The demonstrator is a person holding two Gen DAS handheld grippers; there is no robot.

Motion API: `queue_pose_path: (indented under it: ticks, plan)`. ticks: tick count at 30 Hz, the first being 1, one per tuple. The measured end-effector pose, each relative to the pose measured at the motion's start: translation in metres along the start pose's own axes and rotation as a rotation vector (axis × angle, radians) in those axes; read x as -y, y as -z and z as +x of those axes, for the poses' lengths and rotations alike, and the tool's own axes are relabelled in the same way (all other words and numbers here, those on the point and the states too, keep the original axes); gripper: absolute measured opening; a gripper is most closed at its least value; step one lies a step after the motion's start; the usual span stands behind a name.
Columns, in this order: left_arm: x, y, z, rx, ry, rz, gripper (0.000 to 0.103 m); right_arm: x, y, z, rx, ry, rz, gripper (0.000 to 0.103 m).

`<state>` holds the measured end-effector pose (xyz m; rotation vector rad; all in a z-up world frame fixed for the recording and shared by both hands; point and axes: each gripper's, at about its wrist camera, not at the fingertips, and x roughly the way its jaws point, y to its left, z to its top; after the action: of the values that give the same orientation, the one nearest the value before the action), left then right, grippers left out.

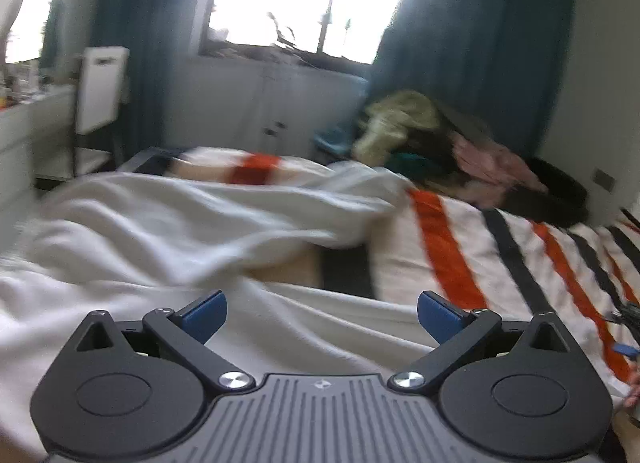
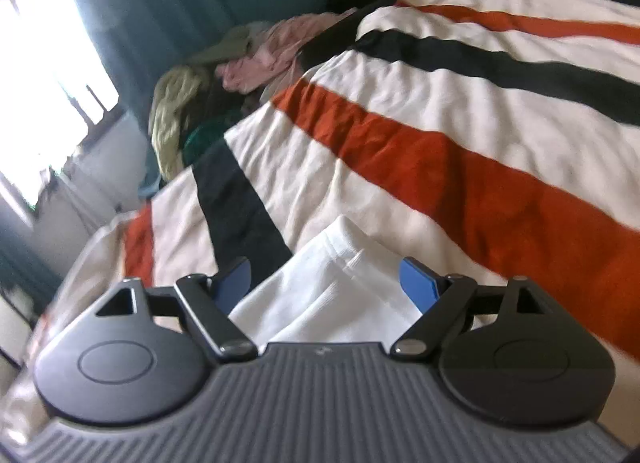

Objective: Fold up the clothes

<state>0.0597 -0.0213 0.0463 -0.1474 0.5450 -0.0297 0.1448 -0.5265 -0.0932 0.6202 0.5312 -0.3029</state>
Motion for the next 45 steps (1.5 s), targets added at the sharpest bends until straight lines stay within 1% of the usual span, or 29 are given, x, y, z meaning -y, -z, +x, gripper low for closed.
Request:
queue_pose_path:
  ticks: [3, 4, 7, 9, 11, 14, 15, 16, 18, 20, 22, 26, 27, 29, 31, 32, 33, 34, 36, 40, 42, 45]
  plan:
    - [0.036, 0.015, 0.042, -0.018, -0.008, 0.074, 0.102, -0.005, 0.003, 0.021, -0.011, 0.071, -0.165, 0.084]
    - [0.043, 0.019, 0.053, -0.022, -0.009, 0.095, 0.102, -0.006, 0.006, 0.026, -0.02, 0.073, -0.2, 0.083]
    - [0.059, 0.032, 0.081, -0.029, 0.0, 0.151, 0.102, -0.004, 0.014, 0.045, -0.053, 0.075, -0.207, 0.083]
    - [0.063, 0.04, 0.097, -0.047, 0.004, 0.162, 0.102, -0.003, 0.017, 0.053, -0.054, 0.082, -0.206, 0.084]
    - [0.062, 0.047, 0.107, -0.059, -0.006, 0.18, 0.102, -0.005, 0.019, 0.06, -0.058, 0.087, -0.22, 0.082]
    - [0.06, 0.052, 0.118, -0.073, -0.016, 0.21, 0.102, -0.012, 0.023, 0.064, -0.064, 0.107, -0.279, 0.057]
    - [0.059, 0.053, 0.121, -0.077, -0.016, 0.212, 0.102, -0.014, 0.023, 0.063, -0.062, 0.108, -0.282, 0.042]
    - [0.057, 0.054, 0.123, -0.082, -0.015, 0.209, 0.102, -0.015, 0.022, 0.062, -0.06, 0.109, -0.285, 0.031]
    - [0.053, 0.055, 0.124, -0.089, -0.018, 0.205, 0.102, -0.018, 0.02, 0.056, -0.031, 0.124, -0.284, 0.021]
    - [0.05, 0.057, 0.125, -0.095, -0.023, 0.204, 0.102, -0.019, 0.016, 0.052, 0.017, 0.147, -0.276, 0.016]
    - [0.049, 0.057, 0.122, -0.1, -0.02, 0.2, 0.102, -0.018, 0.011, 0.046, 0.056, 0.166, -0.264, 0.016]
    - [0.049, 0.058, 0.118, -0.084, -0.012, 0.203, 0.102, -0.015, 0.016, 0.047, 0.059, 0.164, -0.261, 0.017]
    - [0.05, 0.058, 0.117, -0.078, -0.013, 0.206, 0.102, -0.017, 0.017, 0.045, 0.067, 0.164, -0.259, 0.02]
    - [0.051, 0.059, 0.115, -0.069, -0.013, 0.208, 0.102, -0.019, 0.018, 0.041, 0.083, 0.165, -0.256, 0.03]
    - [0.05, 0.059, 0.111, -0.05, -0.015, 0.204, 0.102, -0.026, 0.018, 0.032, 0.096, 0.169, -0.272, 0.045]
    - [0.05, 0.059, 0.108, -0.039, -0.015, 0.203, 0.102, -0.031, 0.018, 0.024, 0.113, 0.151, -0.275, 0.051]
    - [0.05, 0.059, 0.105, -0.027, -0.015, 0.203, 0.102, -0.035, 0.019, 0.015, 0.132, 0.131, -0.278, 0.063]
    - [0.049, 0.058, 0.101, -0.015, -0.016, 0.202, 0.102, -0.042, 0.019, 0.005, 0.147, 0.112, -0.28, 0.072]
    - [0.048, 0.057, 0.094, 0.007, -0.021, 0.201, 0.102, -0.056, 0.021, -0.016, 0.175, 0.074, -0.283, 0.073]
    - [0.044, 0.056, 0.078, 0.034, -0.022, 0.188, 0.102, -0.089, 0.031, -0.061, 0.197, -0.026, -0.284, 0.073]
    - [0.042, 0.057, 0.068, 0.042, -0.016, 0.178, 0.102, -0.106, 0.039, -0.083, 0.214, -0.085, -0.279, 0.073]
    - [0.039, 0.058, 0.052, 0.064, -0.011, 0.176, 0.102, -0.128, 0.064, -0.111, 0.243, -0.175, -0.272, 0.073]
